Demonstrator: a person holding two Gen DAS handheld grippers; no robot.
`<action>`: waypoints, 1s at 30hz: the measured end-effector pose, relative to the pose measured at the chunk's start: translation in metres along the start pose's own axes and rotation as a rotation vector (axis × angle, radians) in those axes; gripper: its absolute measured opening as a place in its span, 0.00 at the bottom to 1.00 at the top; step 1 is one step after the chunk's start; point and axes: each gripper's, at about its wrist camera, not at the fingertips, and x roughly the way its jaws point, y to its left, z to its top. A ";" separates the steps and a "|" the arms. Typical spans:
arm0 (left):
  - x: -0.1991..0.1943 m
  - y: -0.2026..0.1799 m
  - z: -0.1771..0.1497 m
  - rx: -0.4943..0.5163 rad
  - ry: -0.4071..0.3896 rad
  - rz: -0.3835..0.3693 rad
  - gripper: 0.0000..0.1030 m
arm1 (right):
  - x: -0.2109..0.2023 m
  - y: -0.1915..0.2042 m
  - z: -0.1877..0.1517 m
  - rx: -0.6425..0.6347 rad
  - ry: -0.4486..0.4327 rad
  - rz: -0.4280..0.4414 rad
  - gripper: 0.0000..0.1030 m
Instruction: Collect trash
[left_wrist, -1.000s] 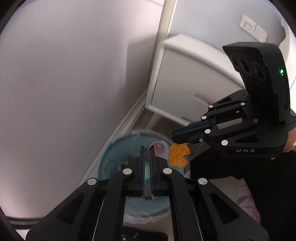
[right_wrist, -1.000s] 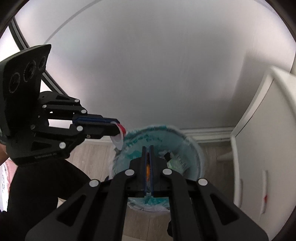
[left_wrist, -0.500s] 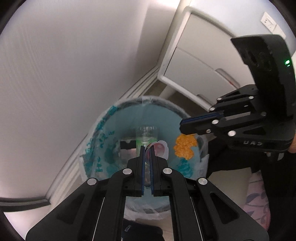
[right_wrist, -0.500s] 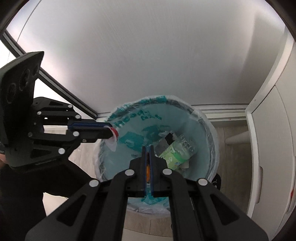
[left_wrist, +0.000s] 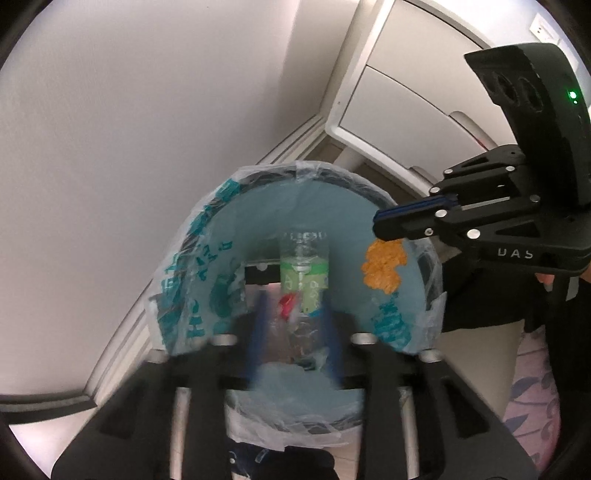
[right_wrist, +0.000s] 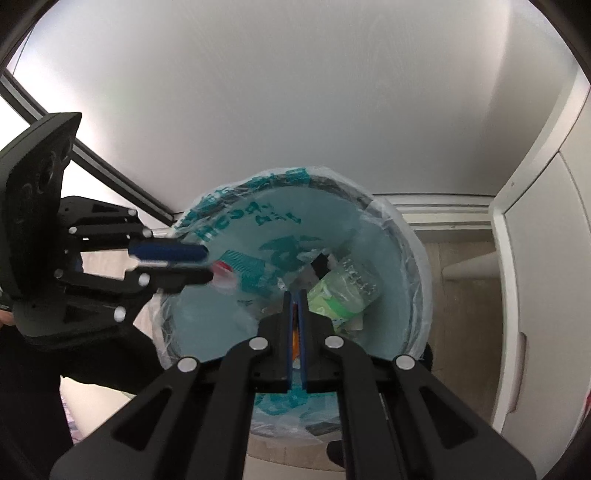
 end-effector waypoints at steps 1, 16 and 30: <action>-0.002 0.000 0.000 -0.001 -0.008 0.007 0.46 | 0.000 0.000 0.000 0.001 -0.002 -0.001 0.06; -0.021 0.001 -0.002 0.021 -0.063 0.076 0.94 | -0.014 0.005 0.000 -0.042 -0.065 -0.104 0.93; -0.038 -0.003 0.007 -0.023 -0.118 0.281 0.94 | -0.026 0.008 -0.001 -0.045 -0.123 -0.124 0.93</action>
